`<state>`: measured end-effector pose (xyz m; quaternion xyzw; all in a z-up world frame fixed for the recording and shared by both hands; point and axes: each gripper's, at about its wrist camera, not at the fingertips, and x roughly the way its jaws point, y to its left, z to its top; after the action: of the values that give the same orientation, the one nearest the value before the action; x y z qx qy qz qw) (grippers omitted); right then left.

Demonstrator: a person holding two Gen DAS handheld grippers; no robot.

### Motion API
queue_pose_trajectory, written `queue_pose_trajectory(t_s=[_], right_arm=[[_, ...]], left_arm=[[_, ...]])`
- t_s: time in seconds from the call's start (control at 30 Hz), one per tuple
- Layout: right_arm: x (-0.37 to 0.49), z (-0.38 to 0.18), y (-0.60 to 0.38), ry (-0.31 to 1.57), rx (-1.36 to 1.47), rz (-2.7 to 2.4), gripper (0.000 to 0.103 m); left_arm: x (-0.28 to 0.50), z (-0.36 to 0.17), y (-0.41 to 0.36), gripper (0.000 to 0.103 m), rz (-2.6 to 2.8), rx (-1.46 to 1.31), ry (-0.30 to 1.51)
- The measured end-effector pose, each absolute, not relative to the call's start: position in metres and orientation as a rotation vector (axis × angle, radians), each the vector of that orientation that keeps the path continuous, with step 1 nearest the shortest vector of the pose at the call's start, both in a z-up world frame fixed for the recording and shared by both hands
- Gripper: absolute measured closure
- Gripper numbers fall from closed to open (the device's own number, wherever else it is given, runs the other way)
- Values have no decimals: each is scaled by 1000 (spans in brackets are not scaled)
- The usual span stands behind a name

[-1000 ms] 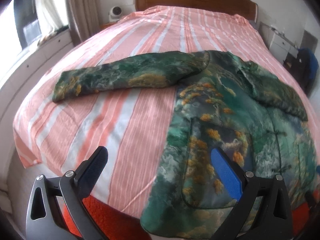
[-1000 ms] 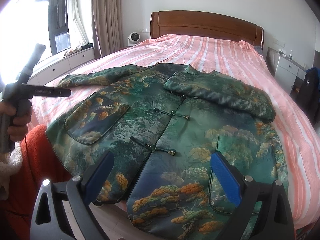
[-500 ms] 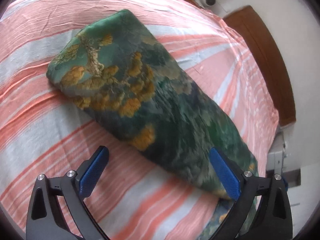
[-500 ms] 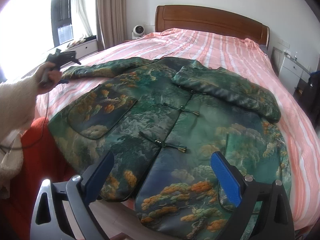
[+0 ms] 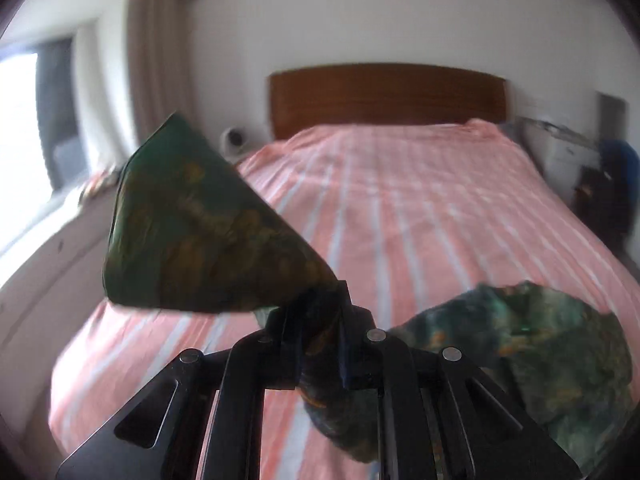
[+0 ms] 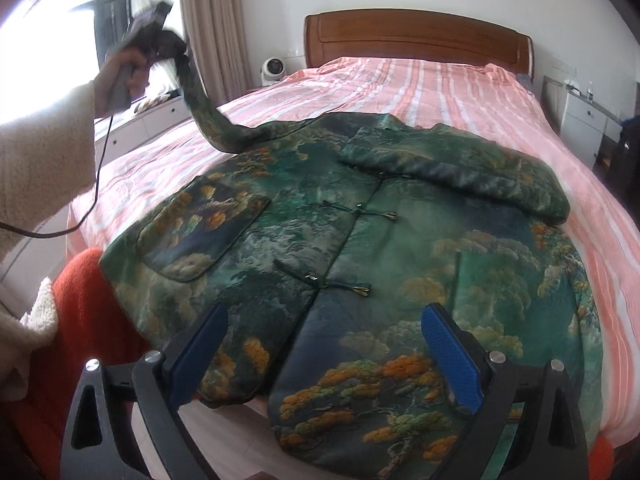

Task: Fold large clothes
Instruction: 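Grasp the other sleeve cuff with the left tool and lift it, then carry the sleeve over the jacket body with the left tool and release it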

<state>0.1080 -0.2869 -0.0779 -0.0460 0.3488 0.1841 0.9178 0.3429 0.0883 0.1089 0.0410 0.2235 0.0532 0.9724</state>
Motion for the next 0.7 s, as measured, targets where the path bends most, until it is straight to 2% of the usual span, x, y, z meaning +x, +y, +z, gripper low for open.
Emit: queue_pose_trajectory(t_s=[0.1, 0.17, 0.2, 0.23, 0.3, 0.37, 0.43, 0.5, 0.63, 0.7], right_arm=[[110, -76, -301, 704, -60, 349, 7], [107, -72, -311, 691, -43, 326, 7], [104, -71, -317, 683, -34, 310, 7], [103, -69, -322, 678, -27, 297, 7], [100, -67, -331, 673, -17, 274, 7], [96, -68, -344, 675, -5, 244, 7], [91, -68, -354, 675, 9, 219, 7], [87, -71, -367, 678, 33, 192, 7], [89, -79, -389, 692, 107, 152, 7], [95, -80, -396, 696, 142, 144, 7]], left_arm=[[336, 121, -32, 90, -115, 294, 383], [337, 104, -96, 85, -240, 390, 410], [340, 86, -125, 75, -305, 439, 457], [344, 66, -149, 54, -343, 484, 507], [351, 15, -184, 21, -360, 577, 621], [348, -26, -197, 21, -357, 657, 682], [343, -43, -189, 21, -359, 665, 718], [347, -43, -170, 19, -367, 616, 756], [345, -29, -127, 5, -284, 527, 735], [365, -26, -103, 5, -209, 442, 742]])
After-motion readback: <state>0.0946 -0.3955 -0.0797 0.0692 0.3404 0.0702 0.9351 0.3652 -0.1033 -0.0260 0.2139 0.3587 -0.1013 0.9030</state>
